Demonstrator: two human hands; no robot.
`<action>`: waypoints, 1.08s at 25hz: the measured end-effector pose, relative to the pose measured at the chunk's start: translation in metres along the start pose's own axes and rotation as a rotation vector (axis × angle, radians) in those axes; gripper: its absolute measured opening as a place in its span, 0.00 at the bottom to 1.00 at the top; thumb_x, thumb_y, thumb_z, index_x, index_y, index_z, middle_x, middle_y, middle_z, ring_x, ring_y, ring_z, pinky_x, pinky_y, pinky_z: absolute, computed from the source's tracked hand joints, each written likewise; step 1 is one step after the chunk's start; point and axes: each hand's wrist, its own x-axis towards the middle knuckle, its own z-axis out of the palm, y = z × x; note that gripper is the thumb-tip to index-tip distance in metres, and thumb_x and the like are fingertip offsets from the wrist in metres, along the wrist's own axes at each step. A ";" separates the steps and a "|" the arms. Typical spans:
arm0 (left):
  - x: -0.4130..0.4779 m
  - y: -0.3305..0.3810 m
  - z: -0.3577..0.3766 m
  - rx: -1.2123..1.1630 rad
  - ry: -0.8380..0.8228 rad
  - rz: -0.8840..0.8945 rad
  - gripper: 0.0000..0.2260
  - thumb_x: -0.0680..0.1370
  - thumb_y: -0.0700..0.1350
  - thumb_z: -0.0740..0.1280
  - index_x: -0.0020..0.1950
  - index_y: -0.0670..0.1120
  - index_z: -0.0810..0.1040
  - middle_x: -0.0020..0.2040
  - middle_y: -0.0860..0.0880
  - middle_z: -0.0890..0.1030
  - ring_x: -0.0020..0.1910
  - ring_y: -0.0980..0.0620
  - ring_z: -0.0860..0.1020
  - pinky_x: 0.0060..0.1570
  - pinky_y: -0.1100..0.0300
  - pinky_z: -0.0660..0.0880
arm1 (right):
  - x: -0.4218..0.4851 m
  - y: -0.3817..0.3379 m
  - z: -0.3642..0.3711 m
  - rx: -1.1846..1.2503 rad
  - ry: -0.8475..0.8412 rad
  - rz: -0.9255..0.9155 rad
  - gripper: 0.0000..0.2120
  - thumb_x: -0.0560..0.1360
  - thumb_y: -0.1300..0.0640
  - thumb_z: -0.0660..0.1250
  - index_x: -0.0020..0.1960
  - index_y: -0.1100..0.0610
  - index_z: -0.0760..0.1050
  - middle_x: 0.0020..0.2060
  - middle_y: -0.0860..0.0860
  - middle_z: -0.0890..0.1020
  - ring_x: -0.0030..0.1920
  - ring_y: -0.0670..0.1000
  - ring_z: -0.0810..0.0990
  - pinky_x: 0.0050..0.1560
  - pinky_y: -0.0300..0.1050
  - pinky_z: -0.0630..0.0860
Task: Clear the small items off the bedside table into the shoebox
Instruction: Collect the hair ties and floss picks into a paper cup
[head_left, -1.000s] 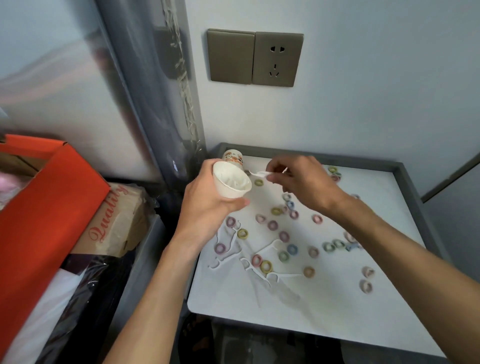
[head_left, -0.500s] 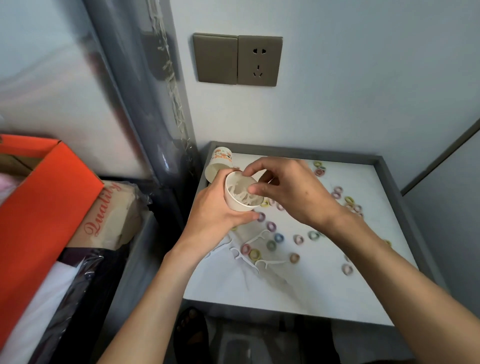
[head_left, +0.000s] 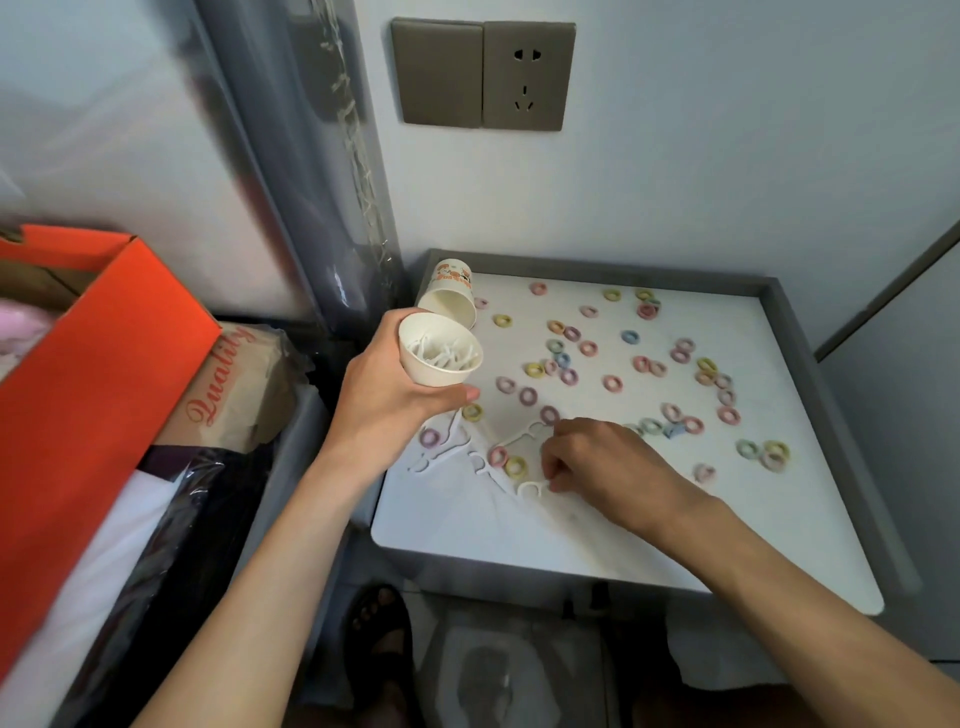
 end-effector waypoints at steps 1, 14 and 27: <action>-0.001 0.000 -0.001 -0.003 0.005 -0.002 0.33 0.59 0.43 0.84 0.60 0.54 0.75 0.48 0.59 0.82 0.46 0.67 0.78 0.42 0.75 0.71 | 0.001 0.000 0.001 -0.017 -0.003 -0.011 0.03 0.75 0.57 0.69 0.48 0.52 0.78 0.48 0.48 0.78 0.48 0.51 0.77 0.46 0.45 0.75; 0.003 -0.006 -0.010 0.000 0.051 -0.026 0.31 0.60 0.43 0.84 0.59 0.53 0.75 0.49 0.57 0.82 0.47 0.62 0.79 0.49 0.64 0.77 | 0.052 -0.001 0.002 0.080 0.069 -0.034 0.07 0.74 0.62 0.68 0.51 0.55 0.79 0.46 0.49 0.80 0.46 0.51 0.78 0.46 0.49 0.76; 0.004 -0.013 -0.023 0.033 0.090 -0.014 0.30 0.60 0.46 0.84 0.57 0.55 0.75 0.46 0.65 0.81 0.46 0.67 0.78 0.44 0.73 0.73 | 0.025 -0.043 -0.009 0.302 0.125 0.251 0.05 0.75 0.51 0.70 0.49 0.52 0.79 0.44 0.52 0.83 0.46 0.55 0.80 0.48 0.47 0.76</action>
